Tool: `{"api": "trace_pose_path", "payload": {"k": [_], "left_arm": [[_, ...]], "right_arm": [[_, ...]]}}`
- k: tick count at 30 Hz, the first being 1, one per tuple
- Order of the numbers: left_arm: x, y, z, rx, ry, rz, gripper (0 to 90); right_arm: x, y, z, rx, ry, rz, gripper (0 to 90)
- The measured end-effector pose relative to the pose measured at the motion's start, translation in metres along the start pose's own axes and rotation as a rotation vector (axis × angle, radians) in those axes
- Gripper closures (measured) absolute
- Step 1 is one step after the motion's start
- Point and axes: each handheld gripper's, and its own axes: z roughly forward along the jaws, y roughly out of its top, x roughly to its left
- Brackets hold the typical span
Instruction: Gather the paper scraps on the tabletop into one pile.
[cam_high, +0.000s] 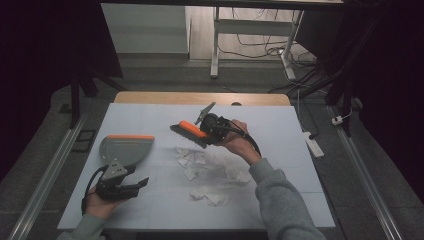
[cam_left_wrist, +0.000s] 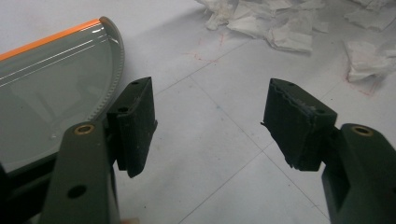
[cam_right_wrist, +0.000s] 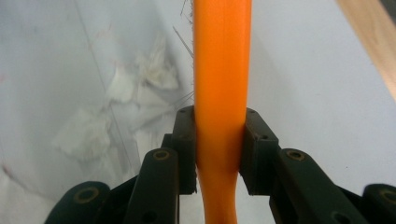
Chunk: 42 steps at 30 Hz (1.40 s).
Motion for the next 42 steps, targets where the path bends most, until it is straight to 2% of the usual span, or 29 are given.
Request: {"api": "trace_pose_path", "payload": {"k": [3,4,6,8,11,14,17,20,22,24,26,30,33,37,39,42], "left_arm": [[0.000,0.000,0.000,-0.003,0.003,-0.001,34.9],[0.000,0.000,0.000,-0.003,0.002,-0.003,34.9],[0.000,0.000,0.000,-0.001,0.000,-0.003,34.9],[0.000,0.000,0.001,0.000,0.000,-0.003,34.9],[0.000,0.000,0.000,0.000,0.001,0.000,34.9],[0.000,0.000,0.000,0.001,-0.001,-0.002,34.9],[0.001,-0.001,0.001,0.004,0.000,-0.001,34.9],[0.002,-0.001,0.001,0.003,0.003,-0.003,35.0],[0.002,-0.001,0.000,0.000,0.004,-0.003,35.0],[0.002,-0.002,0.000,-0.001,0.003,-0.003,35.0],[0.002,-0.002,0.001,0.003,0.001,0.000,35.0],[0.001,-0.002,0.003,0.011,-0.007,0.007,35.0],[0.000,-0.001,0.003,0.015,-0.006,0.014,35.0],[-0.001,-0.001,0.003,0.014,-0.004,0.013,35.0],[0.000,-0.001,0.004,0.017,-0.004,0.011,35.0],[0.000,-0.002,0.004,0.019,-0.004,0.010,35.0]], "right_arm": [[0.002,0.006,-0.003,-0.029,0.005,0.046,70.7],[0.005,0.008,-0.004,-0.047,0.024,0.080,70.7],[0.013,0.013,-0.003,-0.080,0.067,0.112,70.7],[0.022,0.019,0.001,-0.082,0.087,0.160,70.7],[0.028,0.025,0.013,-0.086,0.143,0.242,70.7],[0.031,0.029,0.029,-0.085,0.174,0.306,70.7],[0.032,0.032,0.042,-0.096,0.217,0.340,70.7],[0.033,0.033,0.055,-0.091,0.238,0.390,70.7],[0.031,0.029,0.064,-0.070,0.254,0.424,70.7],[0.027,0.020,0.065,-0.043,0.219,0.460,70.7],[0.020,0.005,0.061,-0.037,0.240,0.507,70.8],[0.011,-0.028,0.041,-0.039,0.230,0.560,70.8],[0.013,-0.037,0.020,-0.085,0.229,0.544,70.8],[0.024,-0.029,-0.012,-0.162,0.234,0.463,70.7],[0.031,-0.024,-0.024,-0.156,0.237,0.417,70.7],[0.038,-0.020,-0.031,-0.103,0.208,0.342,70.6]]}}
